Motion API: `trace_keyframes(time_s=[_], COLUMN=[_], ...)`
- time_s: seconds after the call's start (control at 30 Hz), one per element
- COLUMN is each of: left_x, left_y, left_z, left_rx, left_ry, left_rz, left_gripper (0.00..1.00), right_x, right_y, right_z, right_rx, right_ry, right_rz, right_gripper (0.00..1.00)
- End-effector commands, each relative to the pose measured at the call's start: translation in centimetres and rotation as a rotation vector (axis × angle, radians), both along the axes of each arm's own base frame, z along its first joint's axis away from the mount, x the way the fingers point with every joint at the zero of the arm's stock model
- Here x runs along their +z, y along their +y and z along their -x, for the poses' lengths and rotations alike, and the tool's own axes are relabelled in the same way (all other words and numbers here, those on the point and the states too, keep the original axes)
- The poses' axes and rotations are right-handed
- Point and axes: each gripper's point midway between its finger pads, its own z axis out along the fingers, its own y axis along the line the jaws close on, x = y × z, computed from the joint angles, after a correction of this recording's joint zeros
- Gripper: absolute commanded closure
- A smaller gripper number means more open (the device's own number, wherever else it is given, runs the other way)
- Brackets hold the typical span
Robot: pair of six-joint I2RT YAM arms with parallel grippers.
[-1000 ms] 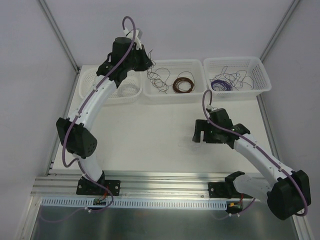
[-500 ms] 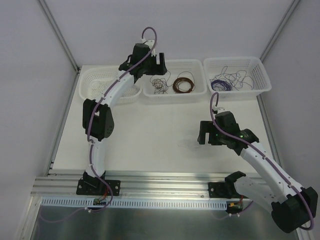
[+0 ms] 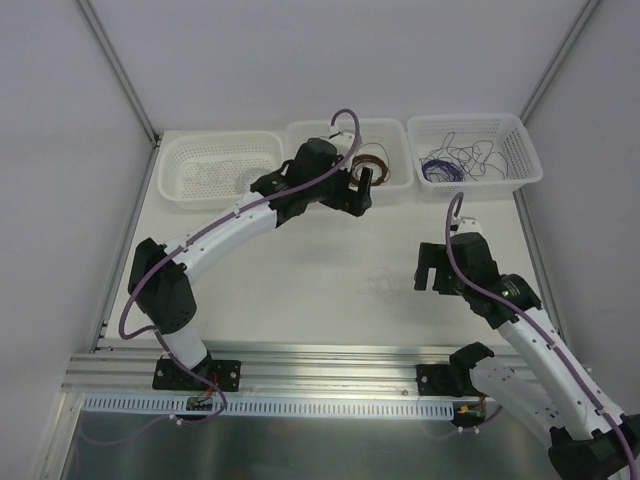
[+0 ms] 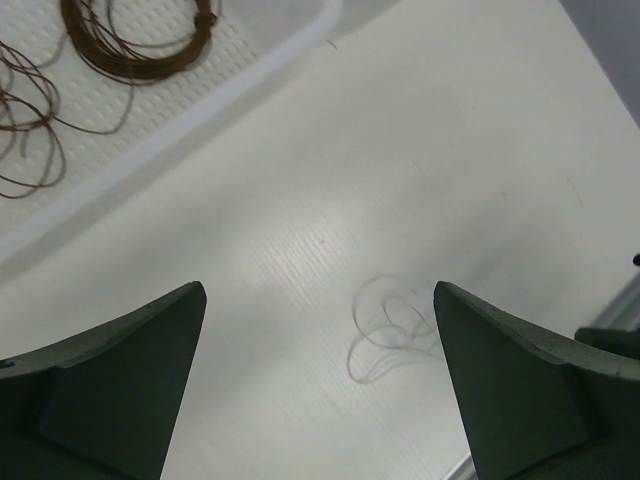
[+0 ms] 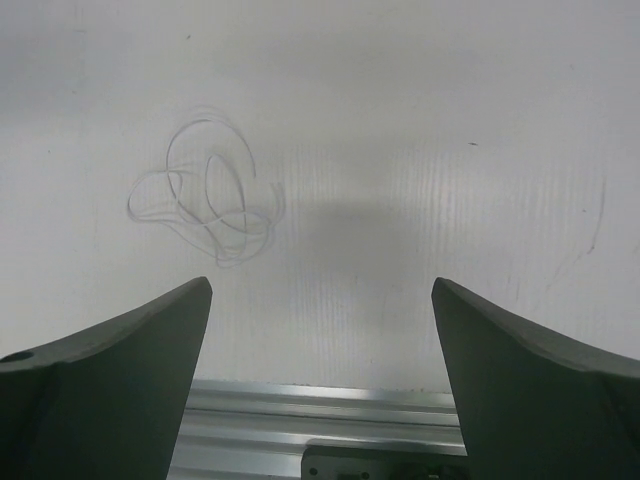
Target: Untangle the cables
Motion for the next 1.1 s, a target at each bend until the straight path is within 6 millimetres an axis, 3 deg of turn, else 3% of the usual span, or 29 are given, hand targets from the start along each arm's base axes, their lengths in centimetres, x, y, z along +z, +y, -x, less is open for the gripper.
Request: trace_keyframes(time_s=[0.0, 0.13, 0.27, 0.43, 0.73, 0.93, 1.07], left_x=[-1.7, -5.2, -8.8, -12.5, -18.0, -20.1, -21.4], left_y=[-1.1, -3.1, -4.4, -5.9, -7.3, -7.1, -6.6], left_z=[3.8, 7.8, 10.5, 12.6, 12.9, 12.5, 12.7], left_rx=[-0.009, -0.068, -0.018, 0.114, 0.286, 0.331, 0.337], left_ry=[0.050, 0.099, 0.228, 0.356, 0.482, 0.492, 0.498], left_rz=[-0.006, -0.073, -0.107, -0.138, -0.185, -0.225, -0.272], left_gripper=[0.01, 0.01, 0.02, 0.04, 0.12, 0.19, 0.30], right_x=[2.0, 2.7, 3.4, 3.7, 3.1, 2.8, 2.8], right_y=[-2.4, -3.6, -4.6, -5.6, -5.4, -5.3, -5.3], right_z=[0.4, 1.1, 1.8, 2.6, 3.1, 3.1, 3.0], right_rx=[-0.110, -0.167, -0.209, -0.246, -0.233, -0.224, -0.217], right_ry=[-0.069, -0.126, -0.184, -0.237, -0.223, -0.221, -0.225], right_rz=[0.037, 0.021, 0.000, -0.017, -0.028, -0.027, -0.026], right_gripper=[0.03, 0.03, 0.03, 0.03, 0.03, 0.03, 0.03])
